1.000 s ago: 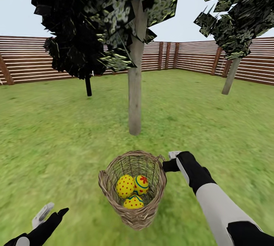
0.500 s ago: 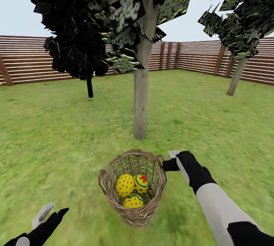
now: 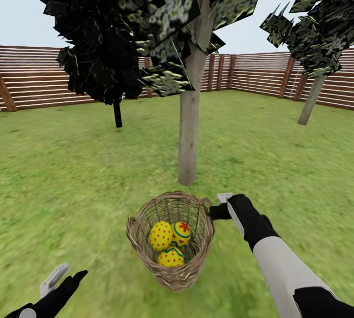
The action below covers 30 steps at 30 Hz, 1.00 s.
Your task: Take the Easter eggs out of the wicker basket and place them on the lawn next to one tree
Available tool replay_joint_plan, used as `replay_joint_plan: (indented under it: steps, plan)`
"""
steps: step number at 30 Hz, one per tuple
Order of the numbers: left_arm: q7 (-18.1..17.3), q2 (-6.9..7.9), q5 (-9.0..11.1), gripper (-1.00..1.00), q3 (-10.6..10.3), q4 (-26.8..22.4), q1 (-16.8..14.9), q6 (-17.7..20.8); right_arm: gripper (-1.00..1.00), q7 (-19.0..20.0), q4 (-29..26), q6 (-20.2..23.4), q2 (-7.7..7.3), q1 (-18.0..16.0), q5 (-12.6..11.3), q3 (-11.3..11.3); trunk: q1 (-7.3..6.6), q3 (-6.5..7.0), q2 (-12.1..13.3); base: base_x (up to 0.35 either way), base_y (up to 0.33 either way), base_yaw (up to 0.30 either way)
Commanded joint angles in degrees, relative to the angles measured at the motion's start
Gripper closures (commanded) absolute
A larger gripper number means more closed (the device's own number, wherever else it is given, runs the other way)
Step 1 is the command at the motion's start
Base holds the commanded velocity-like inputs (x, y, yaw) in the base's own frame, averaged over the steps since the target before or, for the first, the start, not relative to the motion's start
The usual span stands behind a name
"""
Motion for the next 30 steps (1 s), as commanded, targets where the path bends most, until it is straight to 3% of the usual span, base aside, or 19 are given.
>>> replay_joint_plan:
  steps: [1,10,15,16,30]
  plan:
    - [-0.23,-0.02,0.03,-1.0,0.15,-0.02,-0.04,0.36,1.0,0.25,-0.08,0.27,0.0,-0.04,0.01,0.03,-0.01,-0.05,-0.03,0.0,0.0,0.0]
    - [-0.23,-0.02,0.03,-1.0,0.15,-0.02,-0.04,0.36,1.0,0.25,-0.08,0.27,0.0,-0.04,2.58,0.03,-0.01,-0.05,-0.03,0.0,0.0,0.0]
    - [-0.15,-0.41,-0.3,-1.0,-0.37,-0.08,0.41,0.3,1.0,0.09,-0.18,0.5,0.38,0.42,4.01,-0.13,-0.01,-0.05,-0.03,0.212,0.095,0.0]
    - [-0.15,-0.43,-0.32,-1.0,-0.39,-0.08,0.43,0.29,1.0,0.06,-0.18,0.51,0.4,0.45,-0.06,-0.14,-0.01,-0.05,-0.03,0.294,0.161,0.0]
    - [-0.15,-0.45,-0.41,-1.0,-0.42,-0.08,0.45,0.26,1.0,0.12,-0.18,0.53,0.42,0.38,-0.08,-0.25,-0.01,-0.05,-0.03,0.307,0.156,0.0]
